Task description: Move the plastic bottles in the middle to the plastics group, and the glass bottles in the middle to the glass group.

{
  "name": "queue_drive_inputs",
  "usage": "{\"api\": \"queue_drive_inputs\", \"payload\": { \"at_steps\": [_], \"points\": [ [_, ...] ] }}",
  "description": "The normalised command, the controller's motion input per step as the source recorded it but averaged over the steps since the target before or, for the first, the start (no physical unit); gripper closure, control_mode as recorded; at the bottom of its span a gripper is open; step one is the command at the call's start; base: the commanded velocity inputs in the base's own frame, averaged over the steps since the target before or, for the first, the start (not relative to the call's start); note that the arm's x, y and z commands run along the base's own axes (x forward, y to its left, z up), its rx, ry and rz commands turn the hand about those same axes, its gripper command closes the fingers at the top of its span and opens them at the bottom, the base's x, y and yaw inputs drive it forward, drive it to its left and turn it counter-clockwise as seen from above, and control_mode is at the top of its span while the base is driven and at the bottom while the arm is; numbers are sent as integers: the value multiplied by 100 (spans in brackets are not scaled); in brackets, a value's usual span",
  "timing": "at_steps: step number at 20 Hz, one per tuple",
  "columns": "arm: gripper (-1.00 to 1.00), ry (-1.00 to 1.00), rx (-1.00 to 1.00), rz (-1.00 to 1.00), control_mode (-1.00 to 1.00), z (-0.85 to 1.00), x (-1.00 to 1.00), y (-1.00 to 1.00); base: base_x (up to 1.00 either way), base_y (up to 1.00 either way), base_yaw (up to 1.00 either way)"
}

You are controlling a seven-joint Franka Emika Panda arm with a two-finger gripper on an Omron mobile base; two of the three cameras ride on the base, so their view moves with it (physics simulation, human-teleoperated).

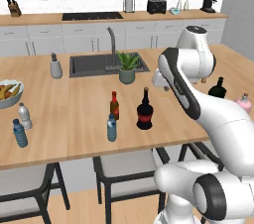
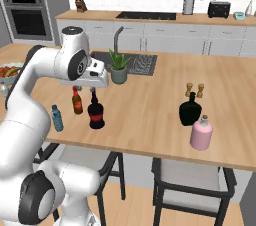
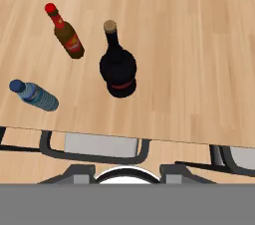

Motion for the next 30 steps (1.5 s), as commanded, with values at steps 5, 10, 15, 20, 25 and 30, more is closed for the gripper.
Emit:
{"api": "queue_drive_inputs", "payload": {
  "at_steps": [5,10,15,20,25,30],
  "points": [
    [-100,-3,0,1,-100,0,-4,11,0,0,0],
    [-100,-6,2,0,-100,-6,7,0,0,0,0],
    [-100,-9,0,0,-100,-26,29,0,0,0,0],
    [-100,-6,0,0,-100,-42,43,0,0,0,0],
    [-100,-3,0,-1,-100,-39,34,9,0,0,0],
    [-100,0,0,-12,-100,-31,19,28,0,0,0]
  ]
}}
